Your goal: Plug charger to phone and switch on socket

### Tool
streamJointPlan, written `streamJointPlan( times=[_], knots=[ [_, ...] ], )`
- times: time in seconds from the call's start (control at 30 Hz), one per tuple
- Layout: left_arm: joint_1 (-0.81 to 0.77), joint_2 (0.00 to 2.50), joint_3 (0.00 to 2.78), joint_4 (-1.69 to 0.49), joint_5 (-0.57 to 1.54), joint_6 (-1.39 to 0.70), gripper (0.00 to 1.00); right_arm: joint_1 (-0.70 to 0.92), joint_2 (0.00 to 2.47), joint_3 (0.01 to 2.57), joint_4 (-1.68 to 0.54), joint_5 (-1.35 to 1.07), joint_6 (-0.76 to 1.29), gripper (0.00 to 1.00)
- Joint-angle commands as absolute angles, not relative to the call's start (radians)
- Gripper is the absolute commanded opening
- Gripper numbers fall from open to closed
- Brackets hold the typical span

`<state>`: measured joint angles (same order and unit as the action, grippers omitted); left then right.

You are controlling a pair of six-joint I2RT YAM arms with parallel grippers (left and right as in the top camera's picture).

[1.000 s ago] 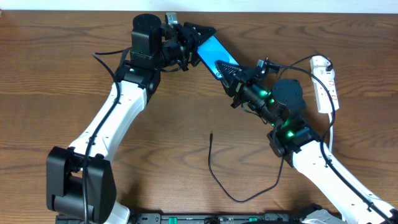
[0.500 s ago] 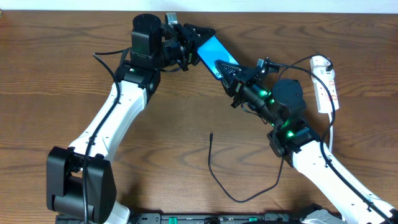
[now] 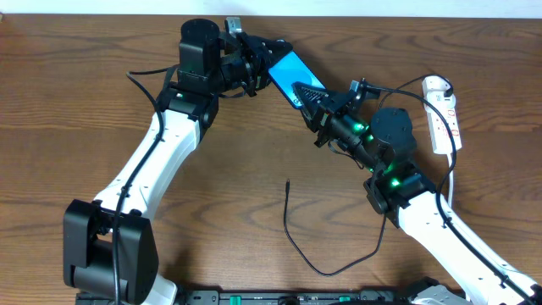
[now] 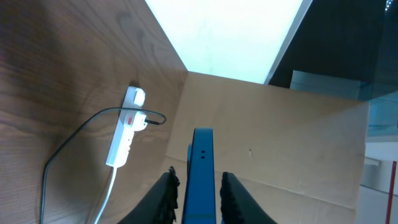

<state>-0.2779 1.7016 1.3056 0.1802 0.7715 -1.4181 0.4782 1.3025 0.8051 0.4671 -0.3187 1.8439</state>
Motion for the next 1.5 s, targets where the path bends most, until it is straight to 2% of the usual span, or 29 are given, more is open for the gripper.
streamJointPlan(
  times=[0.0,0.07,0.23,0.67,0.83,1.03,1.1,1.37,1.47],
  knots=[
    [-0.278,1.672,1.328,0.181,0.770,-1.416,0.19,0.486,1.302,0.821,0.476,-0.320,1.816,0.01],
    [-0.278,1.672,1.328,0.181,0.770,-1.416,0.19,0.486,1.302,0.821,0.475,-0.320,1.816,0.01],
    [-0.278,1.672,1.328,0.181,0.770,-1.416,0.08,0.486,1.302,0.821,0.475,-0.320,1.816,0.01],
    [-0.278,1.672,1.328,0.181,0.770,-1.416,0.07,0.486,1.303,0.821,0.475,-0.320,1.816,0.01],
    [-0.278,1.672,1.328,0.182,0.773,-1.416,0.08,0.486,1.304,0.821,0.475,-0.320,1.816,0.25],
    [-0.278,1.672,1.328,0.182,0.774,-1.420,0.07,0.486,1.304,0.821,0.476,-0.320,1.816,0.69],
    [-0.278,1.672,1.328,0.182,0.774,-1.420,0.07,0.486,1.304,0.821,0.476,-0.320,1.816,0.78],
    [-0.277,1.672,1.328,0.182,0.773,-1.420,0.07,0.486,1.304,0.821,0.475,-0.320,1.816,0.97],
    [-0.268,1.672,1.328,0.182,0.774,-1.419,0.07,0.486,1.304,0.821,0.475,-0.320,1.815,0.99]
  ],
)
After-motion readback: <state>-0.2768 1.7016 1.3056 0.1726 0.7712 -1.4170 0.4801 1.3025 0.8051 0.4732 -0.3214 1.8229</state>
